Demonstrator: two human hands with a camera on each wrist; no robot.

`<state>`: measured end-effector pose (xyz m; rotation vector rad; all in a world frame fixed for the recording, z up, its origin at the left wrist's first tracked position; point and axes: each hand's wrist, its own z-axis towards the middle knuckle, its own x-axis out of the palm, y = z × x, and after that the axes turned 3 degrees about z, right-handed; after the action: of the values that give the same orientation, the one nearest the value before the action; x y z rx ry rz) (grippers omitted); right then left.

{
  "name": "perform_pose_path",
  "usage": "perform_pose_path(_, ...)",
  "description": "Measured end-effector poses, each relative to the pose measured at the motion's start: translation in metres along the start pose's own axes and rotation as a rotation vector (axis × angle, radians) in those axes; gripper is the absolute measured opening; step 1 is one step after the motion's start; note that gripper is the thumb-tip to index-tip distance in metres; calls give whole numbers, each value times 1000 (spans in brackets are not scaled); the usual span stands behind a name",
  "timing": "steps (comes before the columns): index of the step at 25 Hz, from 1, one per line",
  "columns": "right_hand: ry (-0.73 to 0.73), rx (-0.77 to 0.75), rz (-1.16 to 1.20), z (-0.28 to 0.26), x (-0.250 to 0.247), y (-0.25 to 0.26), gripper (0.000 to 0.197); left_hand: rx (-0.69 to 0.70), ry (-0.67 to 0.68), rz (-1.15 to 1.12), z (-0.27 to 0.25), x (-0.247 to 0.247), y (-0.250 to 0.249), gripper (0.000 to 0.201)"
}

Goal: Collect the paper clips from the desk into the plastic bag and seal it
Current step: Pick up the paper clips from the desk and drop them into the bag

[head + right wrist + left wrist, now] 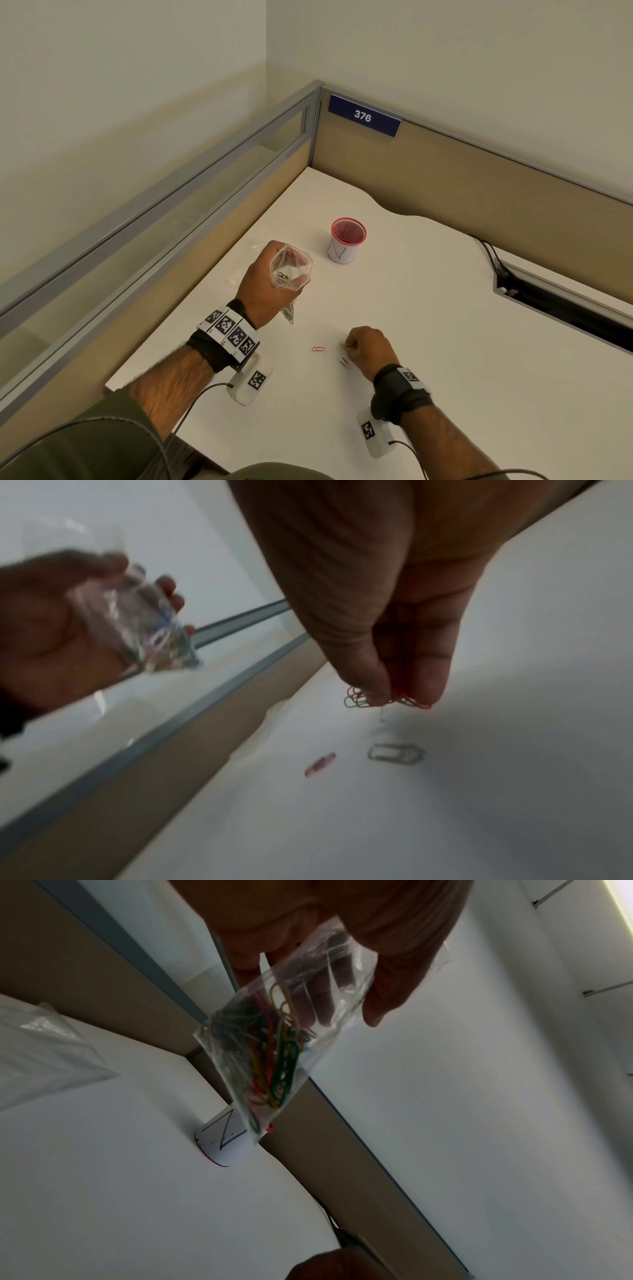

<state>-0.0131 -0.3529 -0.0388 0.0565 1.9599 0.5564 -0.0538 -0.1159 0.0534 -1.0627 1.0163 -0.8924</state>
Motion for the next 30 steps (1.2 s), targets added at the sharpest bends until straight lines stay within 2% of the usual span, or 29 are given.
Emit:
perform_pose_path(4,-126,13,348,-12,-37,6,6,-6,-5,20,0,5,2,36)
perform_pose_path(7,-210,-61,579,-22,-79,36,7,-6,13,43,1,10,4,35)
perform_pose_path(9,-233,-151,639,-29,-107,63,3,-6,29,58,1,12,5,36)
perform_pose_path(14,-283,-355,655,-39,-145,115,7,23,39,116,3,18,2,37)
perform_pose_path(19,-285,-418,641,-32,-139,133,8,27,73,135,2,24,0,42)
perform_pose_path(22,-318,-454,588,-35,-136,134,8,31,91,128,2,23,-2,52)
perform_pose_path(27,-460,-403,631,-33,-143,103,7,14,54,54,-2,20,-1,40)
perform_pose_path(30,-385,-244,404,-10,-110,50,8,-5,39,12,-3,14,-2,35)
